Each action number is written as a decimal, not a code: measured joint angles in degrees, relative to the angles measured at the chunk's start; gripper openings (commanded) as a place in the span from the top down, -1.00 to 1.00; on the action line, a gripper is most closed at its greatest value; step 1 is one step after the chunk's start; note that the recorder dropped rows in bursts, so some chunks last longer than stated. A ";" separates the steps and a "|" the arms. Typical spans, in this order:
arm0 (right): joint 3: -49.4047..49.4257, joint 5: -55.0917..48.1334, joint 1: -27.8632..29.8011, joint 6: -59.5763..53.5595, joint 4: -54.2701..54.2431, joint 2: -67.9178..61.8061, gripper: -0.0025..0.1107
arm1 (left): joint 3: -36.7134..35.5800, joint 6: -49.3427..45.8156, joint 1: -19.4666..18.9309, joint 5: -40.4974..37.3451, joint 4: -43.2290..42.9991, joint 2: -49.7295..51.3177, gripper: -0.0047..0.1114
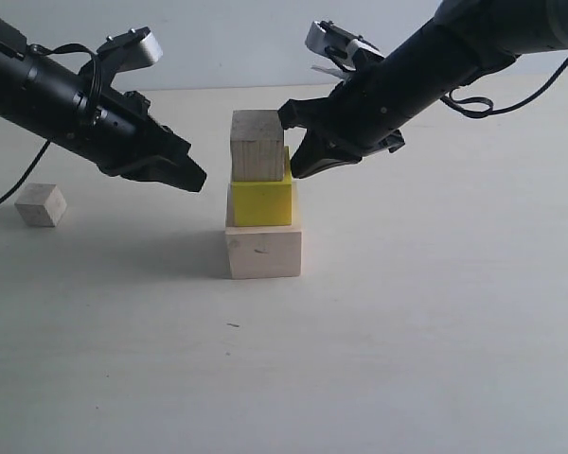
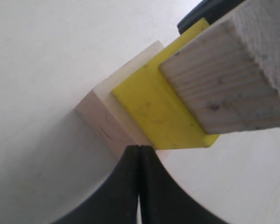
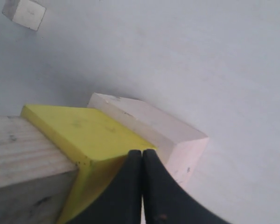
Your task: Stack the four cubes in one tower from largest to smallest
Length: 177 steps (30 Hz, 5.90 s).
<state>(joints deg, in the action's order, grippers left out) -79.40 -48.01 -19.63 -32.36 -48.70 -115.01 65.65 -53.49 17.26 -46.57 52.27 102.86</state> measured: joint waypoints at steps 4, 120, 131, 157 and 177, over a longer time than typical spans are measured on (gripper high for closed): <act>0.00 0.41 0.12 0.79 2.14 0.00 0.96 | 0.00 0.00 0.00 0.00 0.00 0.00 0.92; 14.67 -0.49 7.80 9.01 8.75 49.35 0.96 | -2.79 50.24 -14.33 21.56 -49.47 4.17 0.92; 14.67 -0.49 7.80 9.01 8.75 49.35 0.96 | 14.61 19.40 -14.33 -7.09 -21.57 -3.15 0.92; 14.67 -1.70 7.80 8.96 8.75 49.35 0.96 | 32.02 57.71 1.95 -21.64 -33.10 -4.48 0.92; 14.67 -1.70 7.80 8.96 8.75 49.35 0.96 | 32.26 82.93 18.16 -16.18 -52.27 -4.22 0.92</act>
<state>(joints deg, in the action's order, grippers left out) -64.73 -49.71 -11.84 -23.40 -39.96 -65.66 97.91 29.44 35.43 -62.75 0.00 98.64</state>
